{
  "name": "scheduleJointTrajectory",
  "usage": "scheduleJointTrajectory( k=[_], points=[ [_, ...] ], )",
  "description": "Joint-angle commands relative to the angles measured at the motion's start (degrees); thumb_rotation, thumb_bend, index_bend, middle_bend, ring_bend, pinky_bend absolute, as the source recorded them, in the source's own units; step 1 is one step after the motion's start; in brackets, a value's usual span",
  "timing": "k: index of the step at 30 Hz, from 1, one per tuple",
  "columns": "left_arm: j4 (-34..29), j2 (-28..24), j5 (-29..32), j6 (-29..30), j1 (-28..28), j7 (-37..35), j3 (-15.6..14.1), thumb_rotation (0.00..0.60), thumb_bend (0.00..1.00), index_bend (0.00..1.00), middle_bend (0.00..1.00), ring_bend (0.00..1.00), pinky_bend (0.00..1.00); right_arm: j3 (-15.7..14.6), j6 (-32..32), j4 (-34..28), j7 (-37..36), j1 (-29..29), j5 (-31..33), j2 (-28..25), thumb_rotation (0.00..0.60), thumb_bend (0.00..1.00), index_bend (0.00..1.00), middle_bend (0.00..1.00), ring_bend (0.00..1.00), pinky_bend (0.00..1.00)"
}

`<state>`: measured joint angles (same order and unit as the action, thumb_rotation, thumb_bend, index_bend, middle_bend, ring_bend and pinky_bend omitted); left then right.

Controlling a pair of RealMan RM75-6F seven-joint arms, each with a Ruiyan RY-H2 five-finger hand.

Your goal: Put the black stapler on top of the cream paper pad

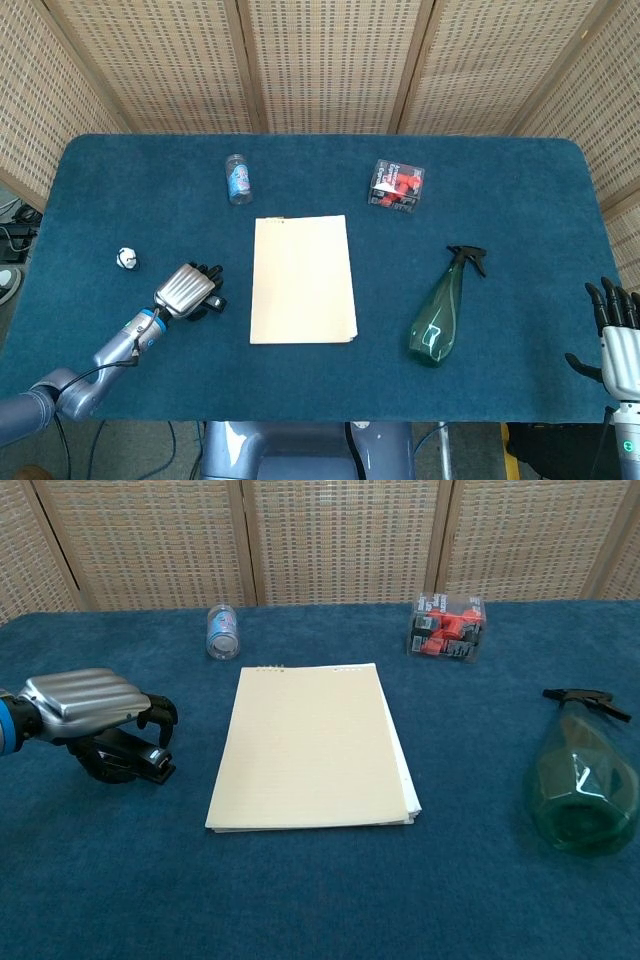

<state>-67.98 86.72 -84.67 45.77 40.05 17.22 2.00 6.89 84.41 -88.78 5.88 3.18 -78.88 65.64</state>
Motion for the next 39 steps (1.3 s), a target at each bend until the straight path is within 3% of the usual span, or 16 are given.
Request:
scheduleJointTrajectory(
  k=[1, 7, 11, 16, 30, 35, 39],
  points=[
    [-0.08, 0.29, 0.89, -0.43, 0.12, 0.77, -0.27, 0.6, 0.3, 0.35, 0.21, 0.33, 0.4, -0.03, -0.07, 0.08, 0.09, 0.05, 0.02, 0.08, 0.6, 0.0, 0.0, 0.0, 0.0, 0.0],
    [0.82, 1.35, 1.47, -0.4, 0.42, 1.5, -0.69, 0.6, 0.32, 0.41, 0.22, 0.34, 0.43, -0.07, -0.4, 0.29, -0.23, 0.22, 0.01, 0.18, 0.6, 0.0, 0.0, 0.0, 0.0, 0.0],
    [1.5, 1.93, 1.16, 0.17, 0.5, 1.84, -1.17, 0.6, 0.35, 0.49, 0.3, 0.4, 0.55, -0.17, -0.39, 0.39, -0.41, 0.3, -0.3, 0.23, 0.6, 0.0, 0.0, 0.0, 0.0, 0.0],
    [1.8, 2.02, 0.95, 1.27, 0.34, 1.63, -1.4, 0.6, 0.56, 0.65, 0.44, 0.5, 0.64, -0.23, -0.25, 0.34, -0.51, 0.25, -0.43, 0.18, 0.6, 0.0, 0.0, 0.0, 0.0, 0.0],
    [-2.85, -2.85, 0.08, 3.6, 0.95, 2.3, -1.09, 0.6, 0.61, 0.69, 0.47, 0.52, 0.65, -0.22, -0.31, 0.09, -0.61, 0.19, -0.14, 0.01, 0.6, 0.0, 0.0, 0.0, 0.0, 0.0],
    [-7.05, -5.21, 2.1, 2.72, 2.92, 4.15, 1.65, 0.6, 0.61, 0.69, 0.47, 0.52, 0.65, -0.09, -0.54, 0.03, -0.9, 0.33, 0.02, -0.11, 0.6, 0.0, 0.0, 0.0, 0.0, 0.0],
    [-9.2, -4.45, 8.38, -2.38, 7.46, 6.8, 6.45, 0.6, 0.61, 0.69, 0.47, 0.52, 0.65, 0.33, -1.07, 0.42, -1.03, 0.53, 0.98, -0.09, 0.6, 0.0, 0.0, 0.0, 0.0, 0.0]
  ],
)
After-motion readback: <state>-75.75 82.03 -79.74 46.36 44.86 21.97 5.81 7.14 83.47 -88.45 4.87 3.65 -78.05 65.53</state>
